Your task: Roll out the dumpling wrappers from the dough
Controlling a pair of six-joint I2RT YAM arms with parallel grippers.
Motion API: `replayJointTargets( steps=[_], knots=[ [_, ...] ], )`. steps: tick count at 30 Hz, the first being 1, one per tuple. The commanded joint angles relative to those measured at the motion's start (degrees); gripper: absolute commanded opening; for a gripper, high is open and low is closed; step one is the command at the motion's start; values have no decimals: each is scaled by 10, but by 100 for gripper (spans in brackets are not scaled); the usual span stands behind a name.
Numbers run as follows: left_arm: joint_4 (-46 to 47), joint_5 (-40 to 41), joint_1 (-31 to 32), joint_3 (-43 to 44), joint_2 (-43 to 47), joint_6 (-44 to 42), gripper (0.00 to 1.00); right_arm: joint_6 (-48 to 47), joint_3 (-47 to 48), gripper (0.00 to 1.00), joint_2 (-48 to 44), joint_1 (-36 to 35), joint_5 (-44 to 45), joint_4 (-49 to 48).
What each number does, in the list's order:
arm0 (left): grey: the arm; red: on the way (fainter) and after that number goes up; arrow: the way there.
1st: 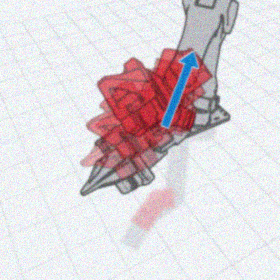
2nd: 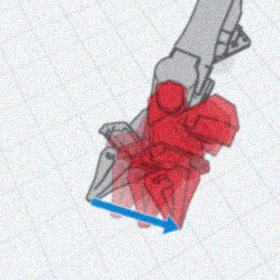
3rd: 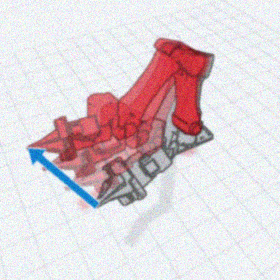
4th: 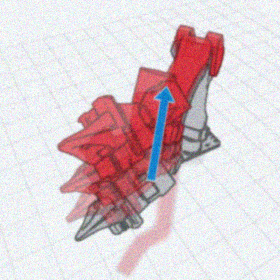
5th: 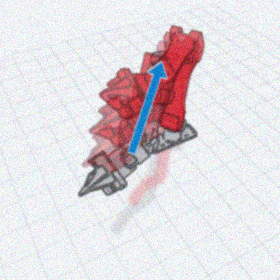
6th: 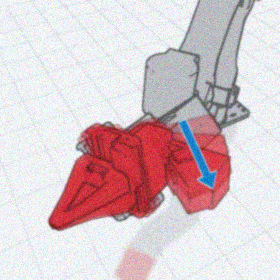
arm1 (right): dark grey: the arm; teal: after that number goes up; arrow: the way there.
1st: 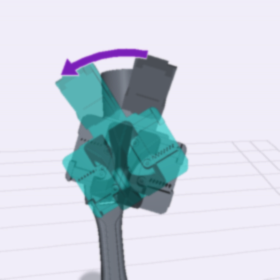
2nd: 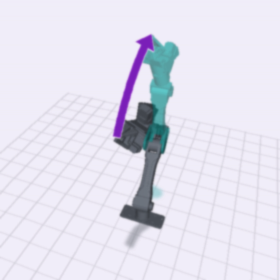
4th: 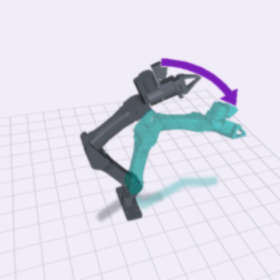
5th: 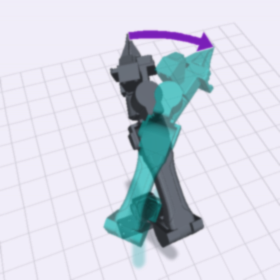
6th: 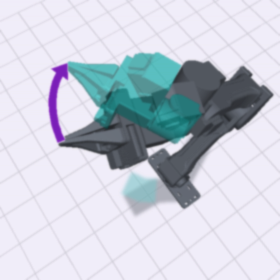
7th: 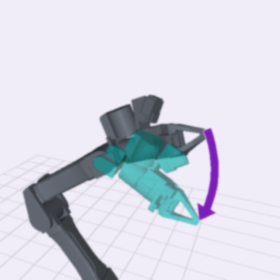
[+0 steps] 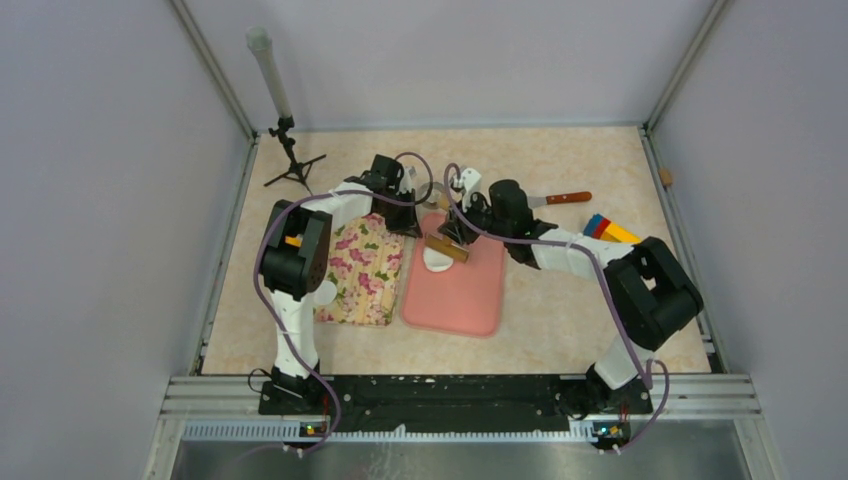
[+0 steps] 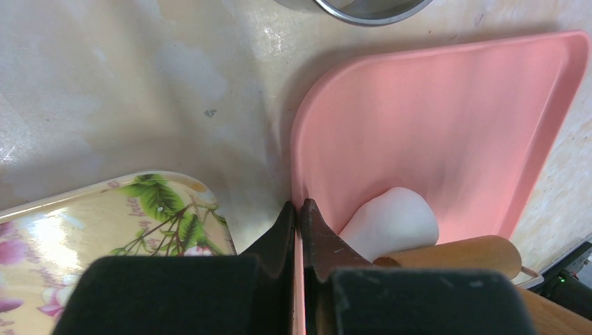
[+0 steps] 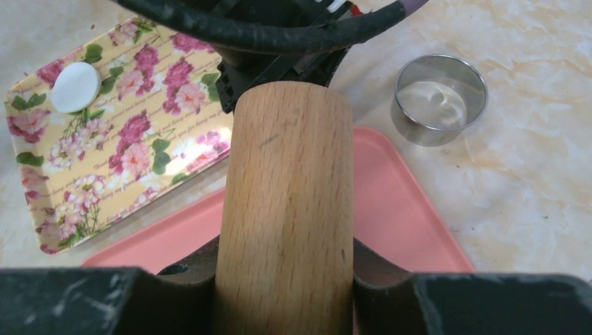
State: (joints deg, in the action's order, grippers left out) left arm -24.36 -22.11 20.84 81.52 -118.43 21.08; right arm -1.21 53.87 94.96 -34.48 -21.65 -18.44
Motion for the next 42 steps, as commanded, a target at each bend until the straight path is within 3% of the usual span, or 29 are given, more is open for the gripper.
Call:
replayJointTargets(
  steps=[1, 12, 26, 42],
  knots=[
    [-49, 18, 6, -29, -27, -15, 0, -25, -32, 0, -7, -16, 9, 51],
    [-47, 19, 6, -31, -24, -14, 0, -55, -49, 0, -7, -21, -3, 92],
    [-47, 19, 6, -33, -22, -14, 0, -172, -18, 0, -25, -25, -35, 242],
    [-46, 16, 6, -34, -22, -12, 0, -175, -21, 0, 4, -25, -77, 255]
  ],
)
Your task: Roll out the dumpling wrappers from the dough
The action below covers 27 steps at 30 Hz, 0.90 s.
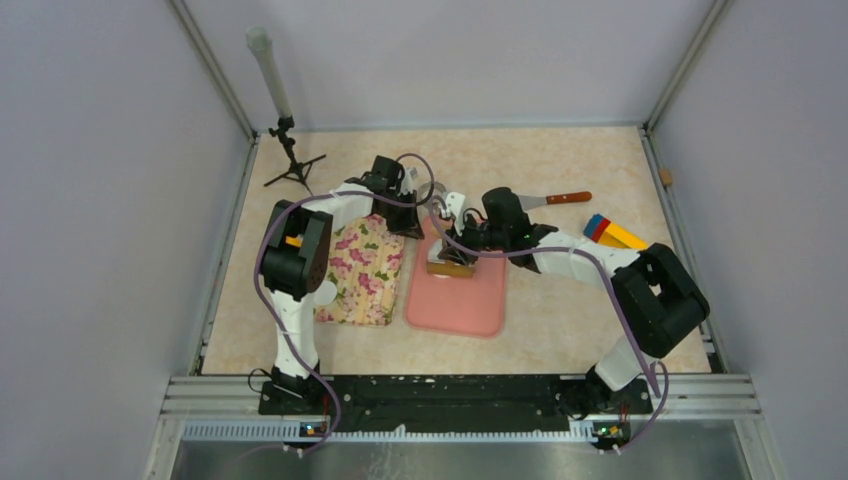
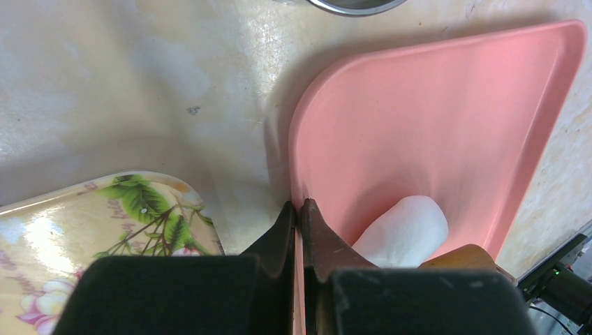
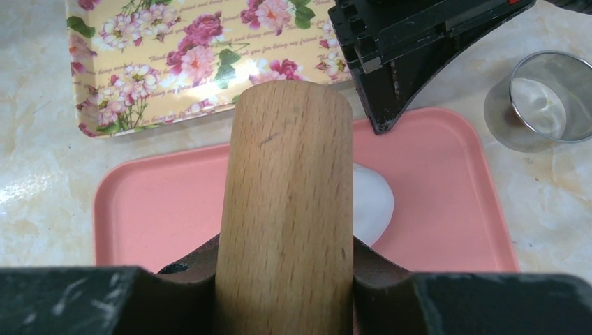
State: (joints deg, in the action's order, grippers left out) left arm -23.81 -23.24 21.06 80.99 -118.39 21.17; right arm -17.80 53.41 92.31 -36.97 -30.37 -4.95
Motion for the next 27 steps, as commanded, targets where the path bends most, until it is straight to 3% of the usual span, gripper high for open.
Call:
replayJointTargets(
  steps=[1, 15, 21, 27],
  knots=[
    [-52, 28, 4, -28, -23, -13, 0, -7, -17, 0, 30, 0, 7, 122],
    [-49, 26, 4, -28, -24, -13, 0, 23, -4, 0, -21, 1, -22, 114],
    [-49, 27, 4, -28, -25, -14, 0, 117, 17, 0, -76, 23, -19, -20],
    [-44, 19, 4, -30, -25, -13, 0, 174, 16, 0, -58, 43, 41, -96]
  ],
)
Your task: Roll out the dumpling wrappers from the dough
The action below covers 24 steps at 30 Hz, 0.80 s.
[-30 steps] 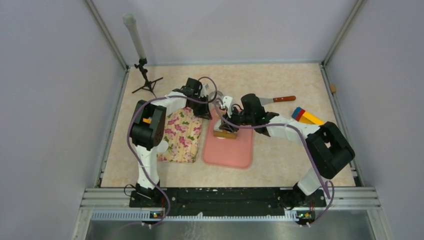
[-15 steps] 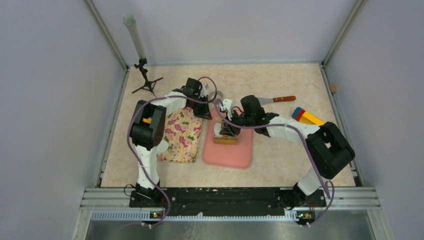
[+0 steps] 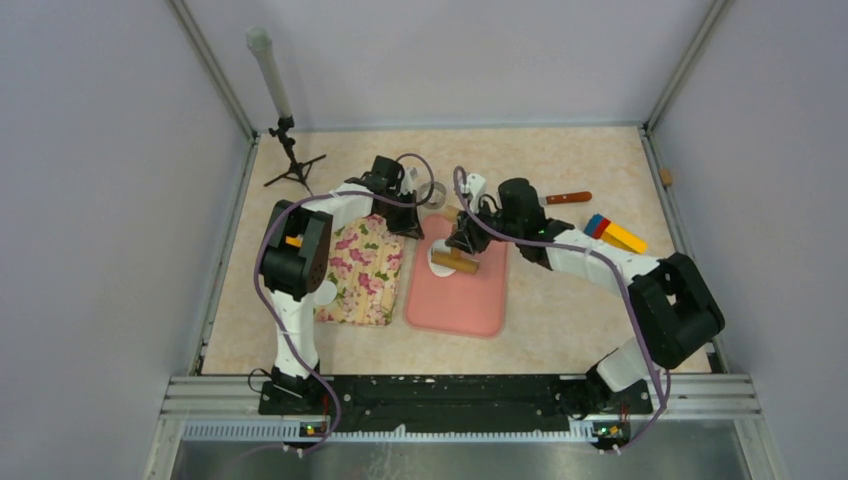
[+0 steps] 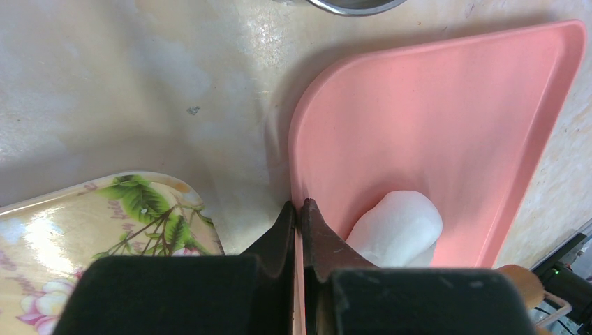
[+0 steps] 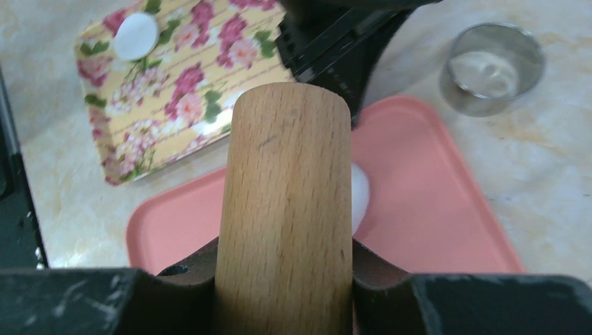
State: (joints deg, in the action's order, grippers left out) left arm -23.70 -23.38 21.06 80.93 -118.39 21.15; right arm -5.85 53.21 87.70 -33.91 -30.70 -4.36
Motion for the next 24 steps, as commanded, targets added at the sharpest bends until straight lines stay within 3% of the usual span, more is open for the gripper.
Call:
replayJointTargets(
  steps=[1, 10, 24],
  knots=[
    [-45, 20, 3, -30, -25, -13, 0, 67, 12, 0, -6, 12, 57, -121],
    [-42, 13, 4, -30, -25, -13, 0, 127, -30, 0, 61, 11, 138, -267],
    [-43, 12, 3, -31, -17, -14, 0, 62, -67, 0, 42, -10, 134, -176]
  ],
)
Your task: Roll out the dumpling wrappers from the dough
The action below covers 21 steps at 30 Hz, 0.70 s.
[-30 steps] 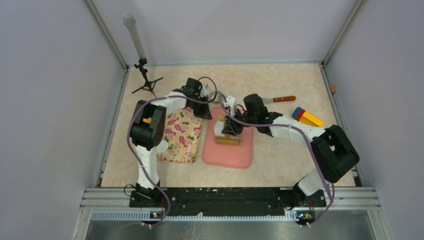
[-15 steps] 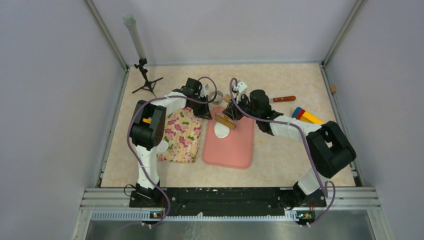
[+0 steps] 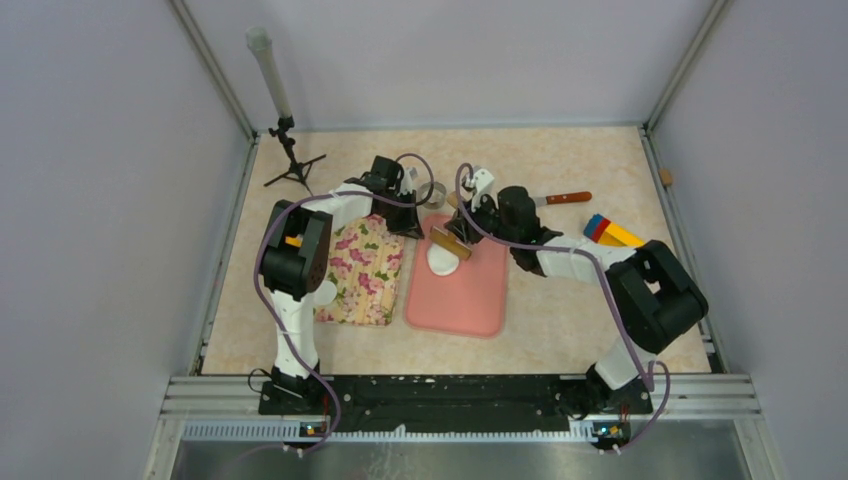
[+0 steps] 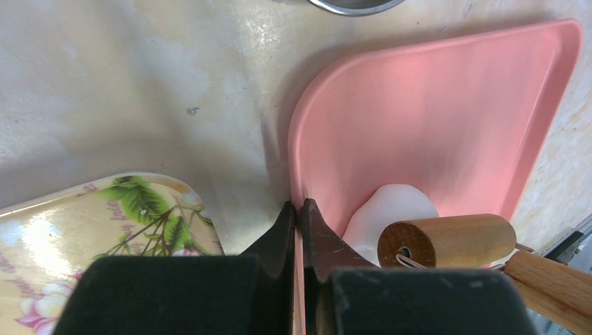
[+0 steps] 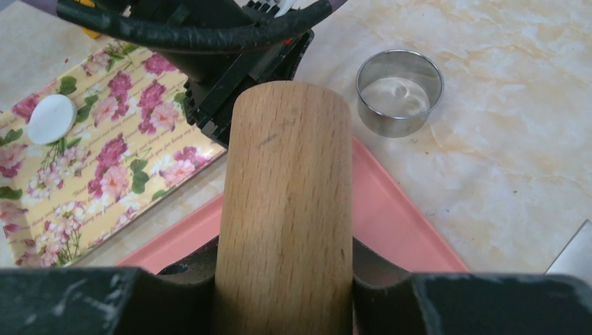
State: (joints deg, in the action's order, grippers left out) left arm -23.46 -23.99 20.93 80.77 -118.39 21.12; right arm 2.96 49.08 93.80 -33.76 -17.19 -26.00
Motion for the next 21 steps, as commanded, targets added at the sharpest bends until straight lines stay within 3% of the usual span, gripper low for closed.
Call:
replayJointTargets(
  steps=[1, 21],
  knots=[
    [-46, 19, 5, -30, -17, -13, 0, -39, -31, 0, -21, -12, -4, 46],
    [-47, 19, 5, -29, -16, -13, 0, -68, -59, 0, -4, -32, -37, 93]
  ],
)
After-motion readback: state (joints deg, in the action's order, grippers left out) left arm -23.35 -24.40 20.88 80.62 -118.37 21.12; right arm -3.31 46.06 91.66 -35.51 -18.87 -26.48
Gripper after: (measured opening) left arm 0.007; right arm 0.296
